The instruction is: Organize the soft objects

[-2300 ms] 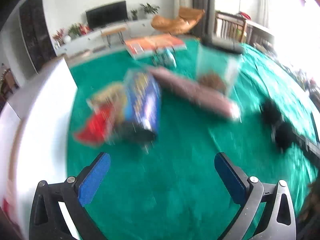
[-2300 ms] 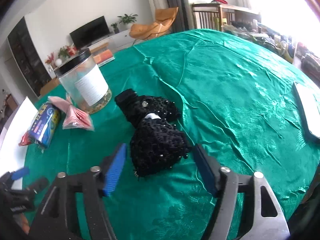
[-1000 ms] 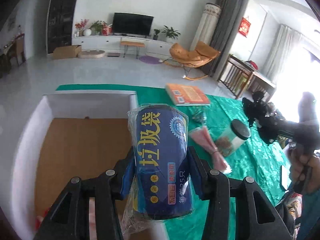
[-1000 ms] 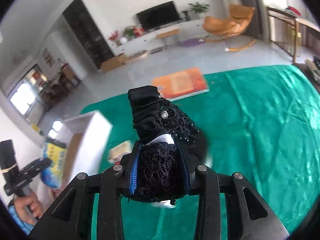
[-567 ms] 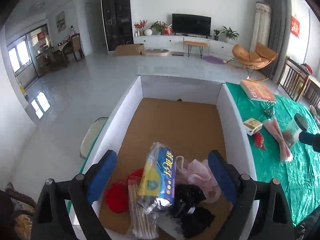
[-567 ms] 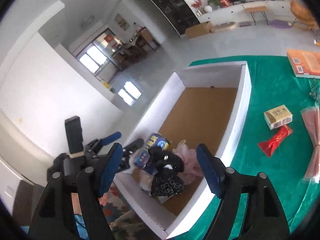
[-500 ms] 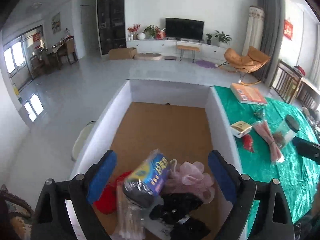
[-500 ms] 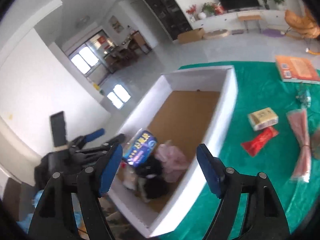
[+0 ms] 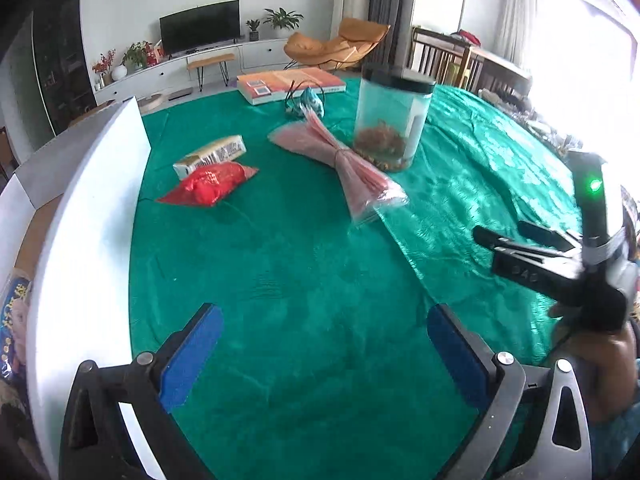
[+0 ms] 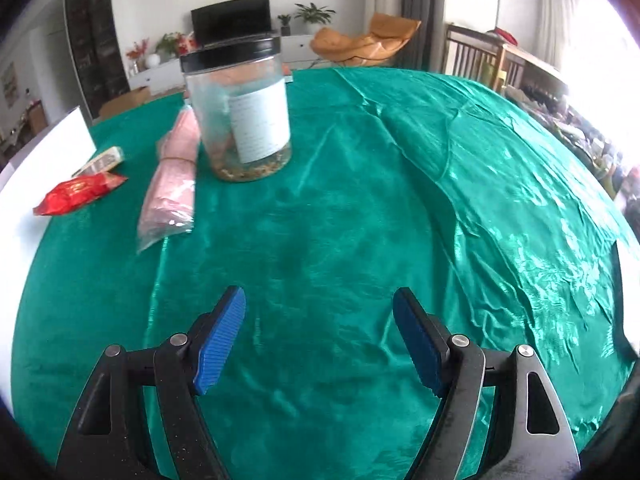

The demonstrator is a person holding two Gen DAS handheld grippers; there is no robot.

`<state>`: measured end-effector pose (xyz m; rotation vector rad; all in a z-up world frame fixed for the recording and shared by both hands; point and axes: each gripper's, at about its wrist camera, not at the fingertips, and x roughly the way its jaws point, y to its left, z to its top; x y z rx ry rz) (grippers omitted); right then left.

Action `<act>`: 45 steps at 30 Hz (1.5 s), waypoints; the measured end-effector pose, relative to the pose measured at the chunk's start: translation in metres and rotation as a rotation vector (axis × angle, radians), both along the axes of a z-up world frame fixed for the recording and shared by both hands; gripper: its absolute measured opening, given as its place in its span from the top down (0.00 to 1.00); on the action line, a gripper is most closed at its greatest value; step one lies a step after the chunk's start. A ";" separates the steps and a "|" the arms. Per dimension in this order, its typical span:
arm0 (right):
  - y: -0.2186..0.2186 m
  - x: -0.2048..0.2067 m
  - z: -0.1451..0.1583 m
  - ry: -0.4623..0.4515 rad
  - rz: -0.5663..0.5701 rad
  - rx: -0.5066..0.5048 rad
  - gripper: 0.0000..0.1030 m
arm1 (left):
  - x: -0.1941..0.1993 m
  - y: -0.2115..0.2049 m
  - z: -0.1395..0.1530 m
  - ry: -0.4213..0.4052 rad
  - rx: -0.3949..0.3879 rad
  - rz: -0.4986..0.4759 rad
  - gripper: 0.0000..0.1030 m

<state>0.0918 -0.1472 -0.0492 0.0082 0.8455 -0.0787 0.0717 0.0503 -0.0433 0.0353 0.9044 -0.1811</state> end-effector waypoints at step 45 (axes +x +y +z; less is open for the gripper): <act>-0.008 0.011 -0.027 0.057 0.019 0.015 0.15 | 0.040 0.042 -0.046 0.043 0.043 0.124 0.00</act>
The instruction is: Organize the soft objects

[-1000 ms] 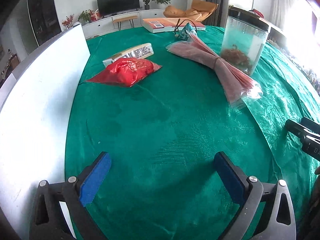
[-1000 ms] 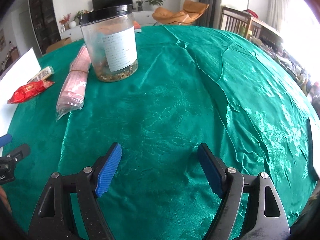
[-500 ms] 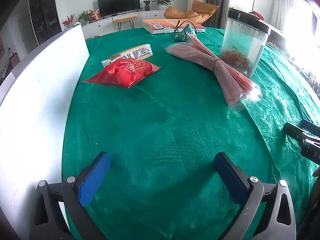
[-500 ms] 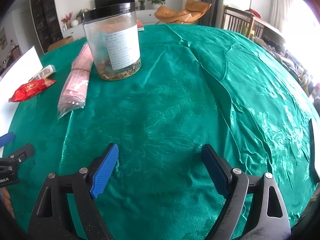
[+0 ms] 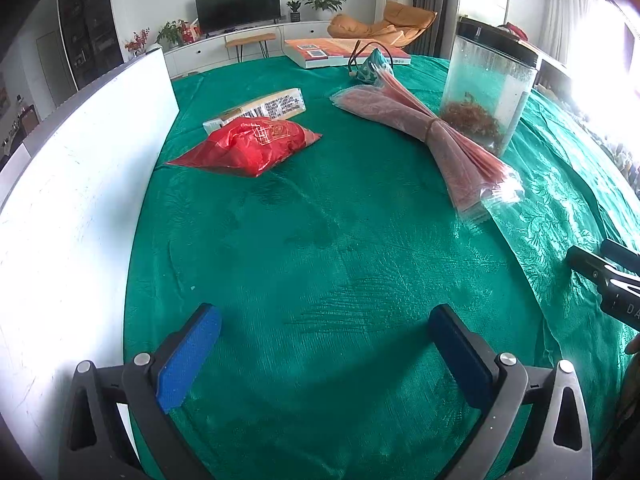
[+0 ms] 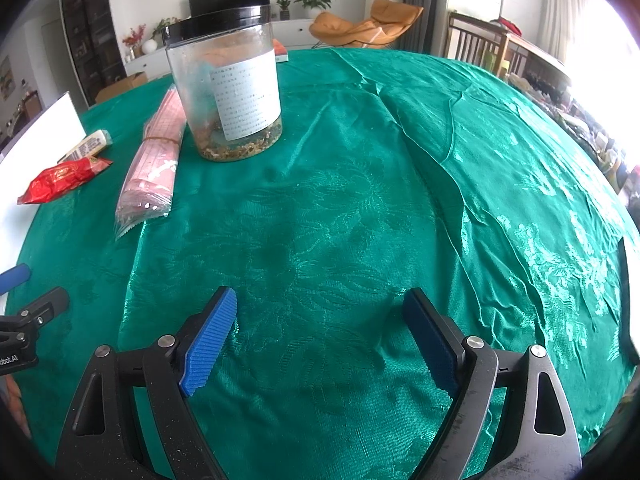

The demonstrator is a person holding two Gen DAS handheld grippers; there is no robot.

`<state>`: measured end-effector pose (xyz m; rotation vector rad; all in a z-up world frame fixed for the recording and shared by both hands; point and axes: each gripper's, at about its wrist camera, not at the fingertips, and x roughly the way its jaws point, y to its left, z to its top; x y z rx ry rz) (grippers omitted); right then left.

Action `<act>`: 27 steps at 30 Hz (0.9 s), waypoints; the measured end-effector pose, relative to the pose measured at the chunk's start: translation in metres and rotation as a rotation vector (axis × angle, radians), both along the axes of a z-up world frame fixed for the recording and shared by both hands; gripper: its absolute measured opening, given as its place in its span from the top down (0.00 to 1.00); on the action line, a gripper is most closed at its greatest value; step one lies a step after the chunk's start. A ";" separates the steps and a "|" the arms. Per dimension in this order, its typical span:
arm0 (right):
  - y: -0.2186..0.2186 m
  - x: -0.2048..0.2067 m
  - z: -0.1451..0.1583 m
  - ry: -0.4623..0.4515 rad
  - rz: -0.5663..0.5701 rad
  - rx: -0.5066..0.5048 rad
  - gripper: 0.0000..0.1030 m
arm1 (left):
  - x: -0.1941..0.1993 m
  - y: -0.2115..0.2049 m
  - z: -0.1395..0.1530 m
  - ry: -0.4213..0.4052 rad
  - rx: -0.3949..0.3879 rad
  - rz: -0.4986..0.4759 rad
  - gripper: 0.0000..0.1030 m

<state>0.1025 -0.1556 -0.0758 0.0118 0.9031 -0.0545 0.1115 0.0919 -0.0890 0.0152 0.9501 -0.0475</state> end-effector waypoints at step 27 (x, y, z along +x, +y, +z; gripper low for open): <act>0.000 -0.001 0.001 0.000 -0.001 0.001 0.14 | 0.001 0.000 0.001 -0.005 -0.010 0.000 0.00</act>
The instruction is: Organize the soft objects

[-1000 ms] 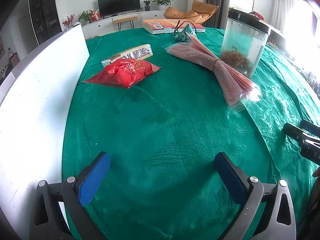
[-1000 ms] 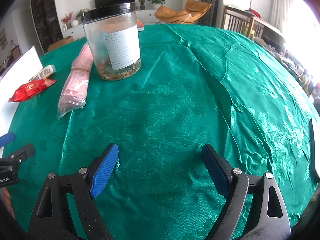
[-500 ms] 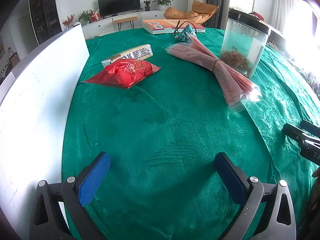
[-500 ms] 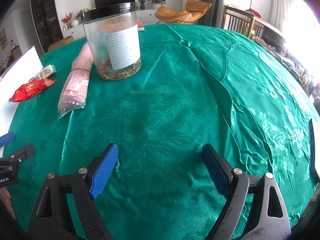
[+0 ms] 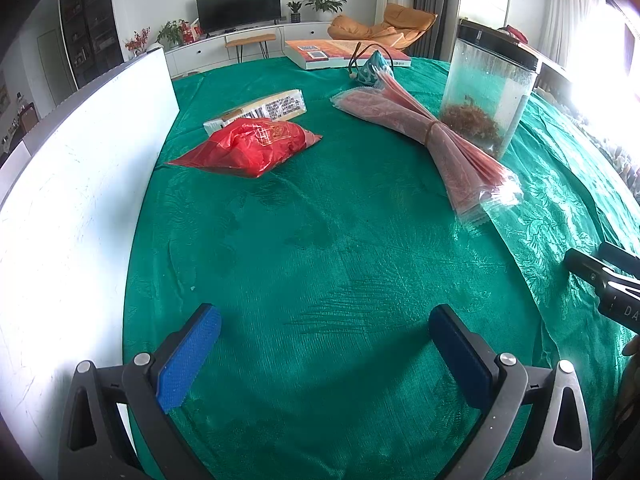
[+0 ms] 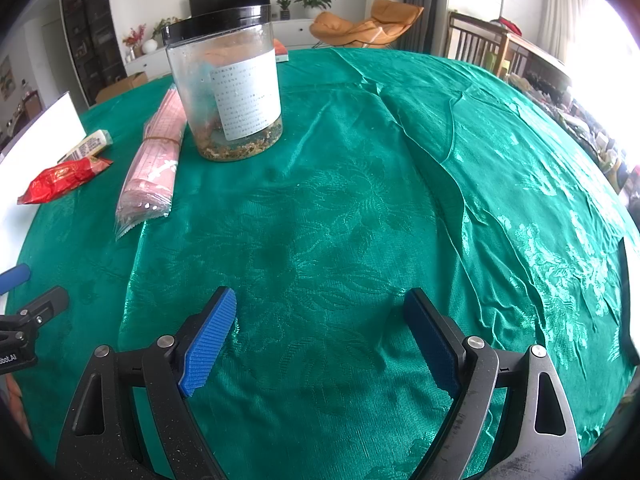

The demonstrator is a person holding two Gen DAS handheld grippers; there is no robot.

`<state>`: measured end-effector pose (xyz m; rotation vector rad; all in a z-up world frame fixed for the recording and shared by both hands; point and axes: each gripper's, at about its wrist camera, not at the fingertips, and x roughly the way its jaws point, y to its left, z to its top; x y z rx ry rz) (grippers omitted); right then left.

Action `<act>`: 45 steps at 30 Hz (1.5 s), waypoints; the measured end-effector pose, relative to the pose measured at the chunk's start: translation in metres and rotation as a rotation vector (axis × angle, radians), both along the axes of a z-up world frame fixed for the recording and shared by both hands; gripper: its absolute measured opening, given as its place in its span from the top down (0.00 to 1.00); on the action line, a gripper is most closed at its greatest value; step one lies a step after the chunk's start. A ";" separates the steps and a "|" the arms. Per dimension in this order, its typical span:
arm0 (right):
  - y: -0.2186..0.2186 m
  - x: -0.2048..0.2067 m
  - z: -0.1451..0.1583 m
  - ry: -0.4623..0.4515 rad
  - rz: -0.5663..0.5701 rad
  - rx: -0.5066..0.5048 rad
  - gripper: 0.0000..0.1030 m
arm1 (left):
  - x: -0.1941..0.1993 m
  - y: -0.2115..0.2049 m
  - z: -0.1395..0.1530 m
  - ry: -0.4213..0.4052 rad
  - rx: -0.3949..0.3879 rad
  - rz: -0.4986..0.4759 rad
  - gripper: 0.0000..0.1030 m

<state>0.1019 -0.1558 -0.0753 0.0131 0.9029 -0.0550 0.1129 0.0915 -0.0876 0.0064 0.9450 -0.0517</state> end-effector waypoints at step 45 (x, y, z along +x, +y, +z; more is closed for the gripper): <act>0.000 -0.001 0.000 0.000 -0.001 0.001 0.14 | 0.005 0.000 0.003 0.084 -0.052 -0.016 0.00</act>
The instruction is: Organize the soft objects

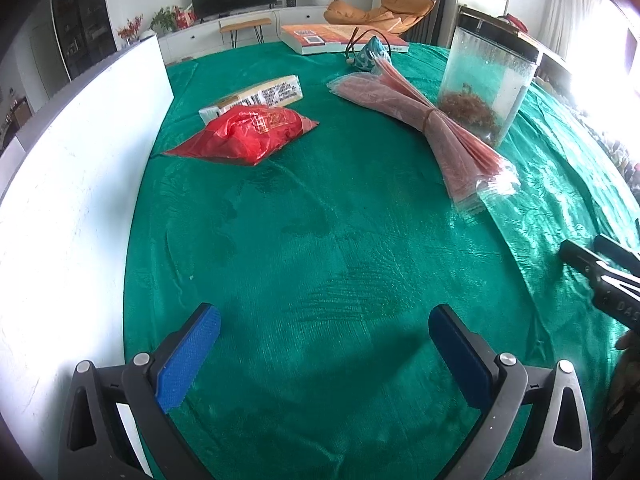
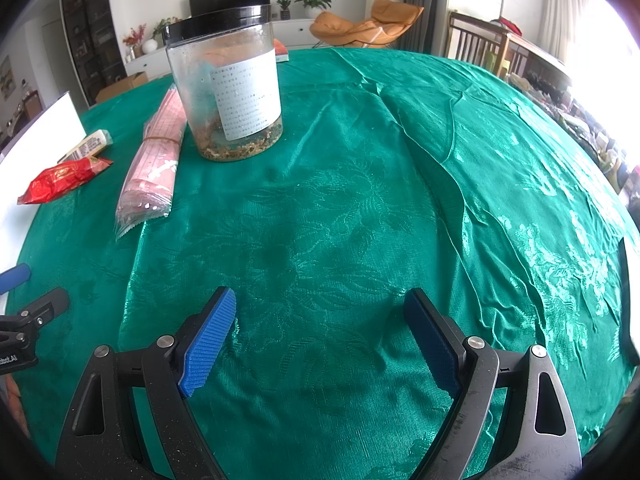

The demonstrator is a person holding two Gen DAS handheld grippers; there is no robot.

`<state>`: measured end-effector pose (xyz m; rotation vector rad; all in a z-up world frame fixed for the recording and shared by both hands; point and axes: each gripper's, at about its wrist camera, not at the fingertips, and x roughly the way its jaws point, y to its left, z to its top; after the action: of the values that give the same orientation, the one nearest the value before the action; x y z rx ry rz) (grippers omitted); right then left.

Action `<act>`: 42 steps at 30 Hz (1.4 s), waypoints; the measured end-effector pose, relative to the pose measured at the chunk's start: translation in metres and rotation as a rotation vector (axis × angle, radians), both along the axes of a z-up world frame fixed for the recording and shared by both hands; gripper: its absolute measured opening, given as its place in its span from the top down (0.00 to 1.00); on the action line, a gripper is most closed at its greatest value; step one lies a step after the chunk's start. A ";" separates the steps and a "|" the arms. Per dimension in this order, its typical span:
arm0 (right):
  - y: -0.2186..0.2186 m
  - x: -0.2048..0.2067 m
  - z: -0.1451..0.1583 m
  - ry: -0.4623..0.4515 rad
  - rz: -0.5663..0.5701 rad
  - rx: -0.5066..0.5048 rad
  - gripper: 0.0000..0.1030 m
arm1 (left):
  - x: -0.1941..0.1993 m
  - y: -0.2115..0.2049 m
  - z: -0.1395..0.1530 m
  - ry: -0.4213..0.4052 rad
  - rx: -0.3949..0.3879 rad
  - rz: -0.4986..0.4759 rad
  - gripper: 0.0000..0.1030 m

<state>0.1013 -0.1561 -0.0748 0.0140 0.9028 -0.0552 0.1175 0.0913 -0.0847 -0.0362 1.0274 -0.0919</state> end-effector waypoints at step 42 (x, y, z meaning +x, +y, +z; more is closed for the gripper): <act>0.000 0.000 0.000 0.000 -0.001 0.001 0.14 | 0.060 0.008 0.034 0.051 -0.142 0.092 0.70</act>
<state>0.1010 -0.1565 -0.0745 0.0156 0.9025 -0.0557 0.1774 0.0989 -0.0510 -0.2153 1.0670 -0.0803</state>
